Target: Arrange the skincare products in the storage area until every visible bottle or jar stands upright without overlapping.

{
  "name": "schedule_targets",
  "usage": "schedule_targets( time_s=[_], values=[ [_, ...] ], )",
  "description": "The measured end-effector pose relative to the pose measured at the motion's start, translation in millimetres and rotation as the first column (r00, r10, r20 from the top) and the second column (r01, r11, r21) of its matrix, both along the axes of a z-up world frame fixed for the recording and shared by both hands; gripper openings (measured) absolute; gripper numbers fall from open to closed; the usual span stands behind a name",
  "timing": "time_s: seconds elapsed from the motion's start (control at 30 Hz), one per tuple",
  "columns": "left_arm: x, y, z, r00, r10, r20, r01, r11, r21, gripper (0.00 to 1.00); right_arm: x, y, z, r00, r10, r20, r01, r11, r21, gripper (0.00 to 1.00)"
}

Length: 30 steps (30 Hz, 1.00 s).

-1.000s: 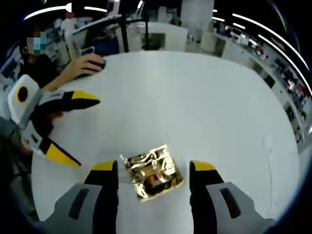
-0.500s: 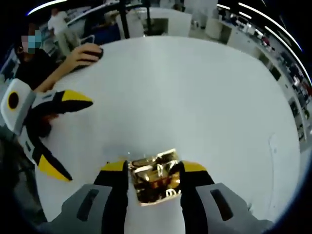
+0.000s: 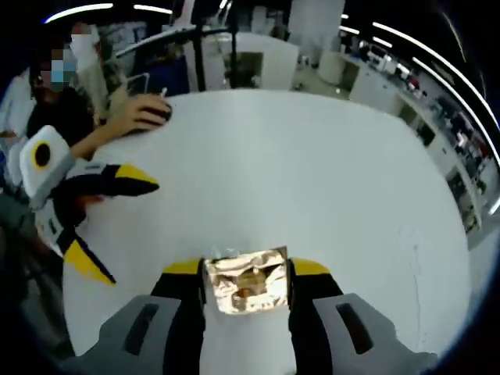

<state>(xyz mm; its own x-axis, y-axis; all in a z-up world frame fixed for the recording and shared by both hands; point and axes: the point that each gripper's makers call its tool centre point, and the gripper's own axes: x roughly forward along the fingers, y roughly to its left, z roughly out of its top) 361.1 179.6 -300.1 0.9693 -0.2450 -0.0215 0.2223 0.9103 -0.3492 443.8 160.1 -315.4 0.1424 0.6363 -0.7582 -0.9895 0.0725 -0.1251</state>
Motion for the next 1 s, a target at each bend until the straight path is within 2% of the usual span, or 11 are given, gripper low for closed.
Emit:
schedule_targets(
  time_s=[0.13,0.2,0.3,0.47,0.53,0.63,0.8,0.83,0.87,0.93,1.0],
  values=[
    [-1.5,2,21.8,0.998,-0.023,0.066,0.033,0.986,-0.166,0.58,-12,-8,32.3,0.997,0.000,0.083,-0.011,0.990,0.139,0.39],
    [-3.6,6,35.1,0.994,-0.022,0.110,0.050,0.966,-0.254,0.58,-18,-14,42.2,0.994,0.003,0.114,-0.023,0.984,0.178,0.39],
    [-3.5,14,47.4,0.990,-0.005,0.144,0.053,0.942,-0.330,0.58,-23,-25,59.1,0.982,-0.018,0.188,-0.030,0.969,0.246,0.39],
    [7.2,8,54.0,0.990,-0.059,0.130,0.095,0.953,-0.288,0.58,-31,-39,76.3,0.962,-0.050,0.268,-0.043,0.943,0.330,0.39],
    [10.1,4,58.8,0.987,-0.083,0.137,0.121,0.947,-0.297,0.58,-33,-43,79.3,0.954,-0.063,0.294,-0.044,0.938,0.344,0.39],
    [14.1,-6,71.3,0.979,-0.131,0.155,0.177,0.924,-0.339,0.58,-32,-49,89.5,0.916,-0.085,0.392,-0.072,0.927,0.369,0.39],
    [17.0,-26,77.6,0.970,-0.190,0.148,0.229,0.922,-0.311,0.57,-38,-55,95.0,0.902,-0.099,0.421,-0.081,0.917,0.390,0.39],
    [17.1,-30,78.2,0.969,-0.197,0.147,0.233,0.926,-0.296,0.57,-38,-57,96.8,0.890,-0.104,0.444,-0.085,0.919,0.386,0.39],
    [17.3,-33,76.4,0.969,-0.203,0.139,0.235,0.933,-0.273,0.57,-35,-62,100.1,0.860,-0.120,0.497,-0.082,0.927,0.365,0.39],
    [18.4,-36,75.4,0.971,-0.200,0.133,0.229,0.939,-0.255,0.57,-32,-64,111.6,0.824,-0.128,0.552,-0.107,0.921,0.374,0.39],
    [18.7,-41,78.4,0.967,-0.216,0.138,0.245,0.937,-0.251,0.57,-39,-68,111.1,0.819,-0.135,0.558,-0.102,0.922,0.373,0.39]
  ],
)
